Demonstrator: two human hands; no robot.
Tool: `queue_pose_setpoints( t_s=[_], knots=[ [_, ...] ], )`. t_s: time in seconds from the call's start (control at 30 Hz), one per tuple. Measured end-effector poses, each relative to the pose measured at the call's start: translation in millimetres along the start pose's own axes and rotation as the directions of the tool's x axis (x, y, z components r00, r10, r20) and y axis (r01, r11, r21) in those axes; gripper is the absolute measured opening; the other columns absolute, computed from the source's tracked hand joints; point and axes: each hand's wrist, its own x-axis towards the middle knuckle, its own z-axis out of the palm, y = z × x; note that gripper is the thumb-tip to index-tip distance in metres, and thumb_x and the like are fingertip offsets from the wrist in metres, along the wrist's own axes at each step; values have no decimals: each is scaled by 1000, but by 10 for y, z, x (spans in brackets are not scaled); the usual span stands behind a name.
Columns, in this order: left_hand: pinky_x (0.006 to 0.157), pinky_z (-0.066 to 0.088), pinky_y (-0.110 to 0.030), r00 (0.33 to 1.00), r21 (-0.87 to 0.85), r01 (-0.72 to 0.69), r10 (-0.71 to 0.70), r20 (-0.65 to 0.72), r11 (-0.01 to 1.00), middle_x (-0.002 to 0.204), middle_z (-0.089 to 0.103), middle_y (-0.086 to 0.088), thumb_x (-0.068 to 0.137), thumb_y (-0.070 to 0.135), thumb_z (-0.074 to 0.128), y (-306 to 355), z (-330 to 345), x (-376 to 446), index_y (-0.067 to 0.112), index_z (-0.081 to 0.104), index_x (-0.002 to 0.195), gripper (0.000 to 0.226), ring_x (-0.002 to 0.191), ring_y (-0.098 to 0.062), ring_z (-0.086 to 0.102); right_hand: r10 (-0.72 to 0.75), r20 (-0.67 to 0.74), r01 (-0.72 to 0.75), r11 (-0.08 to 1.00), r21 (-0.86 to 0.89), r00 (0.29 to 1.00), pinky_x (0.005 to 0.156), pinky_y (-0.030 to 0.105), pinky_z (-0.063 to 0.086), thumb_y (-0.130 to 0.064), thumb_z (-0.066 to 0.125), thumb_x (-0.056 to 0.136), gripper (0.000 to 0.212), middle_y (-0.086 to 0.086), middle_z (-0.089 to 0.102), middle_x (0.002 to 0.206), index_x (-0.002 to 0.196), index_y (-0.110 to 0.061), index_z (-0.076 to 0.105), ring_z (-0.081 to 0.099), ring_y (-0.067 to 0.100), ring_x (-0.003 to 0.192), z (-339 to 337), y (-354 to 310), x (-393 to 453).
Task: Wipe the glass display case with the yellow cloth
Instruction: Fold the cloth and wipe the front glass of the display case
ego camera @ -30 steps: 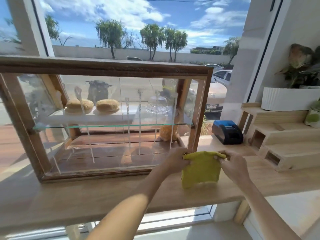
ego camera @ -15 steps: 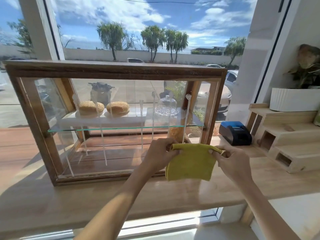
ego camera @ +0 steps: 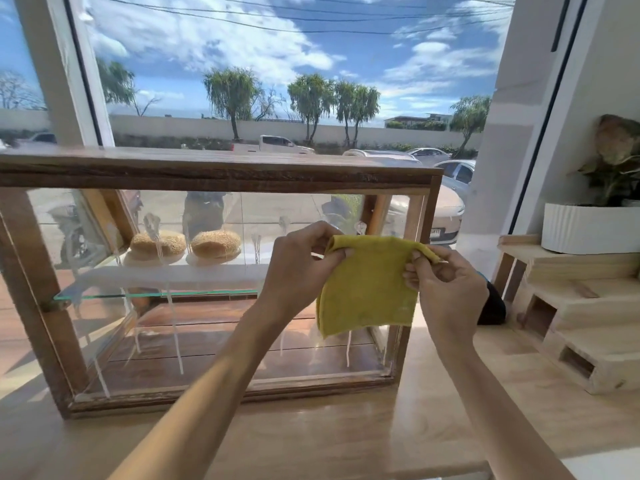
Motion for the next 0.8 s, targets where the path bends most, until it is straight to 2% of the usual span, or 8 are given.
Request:
queue_pose_setpoints(
  t_s=[0.1, 0.17, 0.23, 0.3, 0.43, 0.6, 0.73, 0.8],
  knots=[
    [62, 50, -13, 997, 45, -40, 42, -57, 998, 76, 68, 5, 76, 10, 75, 27, 40, 120, 12, 68, 82, 9, 72, -5, 62, -83, -49, 84, 996, 9, 995, 72, 23, 57, -14, 68, 86, 16, -2, 71, 81, 102, -16, 67, 70, 9, 73, 124, -1, 107],
    [61, 50, -11, 994, 66, -62, 68, -88, 996, 75, 66, 8, 76, 8, 74, 22, 56, 189, 13, 68, 81, 11, 72, -3, 62, -149, -65, 148, 989, -24, 987, 72, 7, 50, -12, 67, 86, 19, -12, 67, 86, 105, -18, 64, 65, -4, 77, 209, -2, 167],
    [60, 49, -9, 991, 75, -73, 81, -105, 995, 73, 63, 12, 76, 6, 74, 15, 70, 237, 15, 67, 81, 13, 70, 1, 60, -207, -54, 203, 977, -68, 977, 73, 0, 44, -10, 67, 86, 25, -25, 59, 87, 110, -17, 61, 59, -16, 80, 292, 28, 193],
    [60, 48, -7, 991, 82, -86, 94, -98, 993, 71, 62, 14, 75, 5, 75, 7, 95, 270, 16, 66, 80, 14, 68, 3, 59, -227, -38, 224, 973, -63, 973, 78, 3, 46, -6, 66, 86, 35, -21, 60, 89, 118, -15, 56, 59, -15, 84, 364, 90, 198],
    [61, 45, -2, 990, 125, -121, 129, -60, 985, 70, 57, 23, 73, 5, 76, -23, 108, 317, 11, 68, 82, 14, 70, 14, 56, -325, -62, 323, 946, -42, 944, 90, 15, 49, -1, 64, 85, 58, 7, 61, 107, 132, -12, 33, 61, 9, 97, 487, 220, 115],
    [62, 47, -4, 981, 171, -168, 182, -66, 971, 73, 58, 21, 74, 11, 78, -68, 41, 364, 9, 67, 86, 17, 70, 10, 58, -446, -12, 435, 878, -202, 895, 104, 38, 43, -11, 53, 93, 41, 10, 41, 134, 130, -13, 35, 44, 21, 124, 633, 443, 25],
    [66, 52, -12, 938, 287, -289, 330, -105, 913, 82, 64, 8, 75, 22, 76, -54, -55, 437, 7, 67, 89, 23, 75, -6, 62, -452, -15, 417, 834, -361, 892, 116, 18, 11, -10, 41, 97, 47, 12, 26, 151, 142, -7, 31, 22, 19, 141, 723, 455, 44],
    [68, 49, -12, 898, 387, -354, 425, -115, 852, 85, 67, 2, 76, 20, 76, -45, -115, 506, 6, 67, 90, 22, 80, -11, 61, -455, -15, 416, 828, -375, 891, 117, 19, 7, -8, 37, 97, 49, 13, 22, 154, 145, -4, 28, 15, 15, 144, 766, 449, 42]
  ],
)
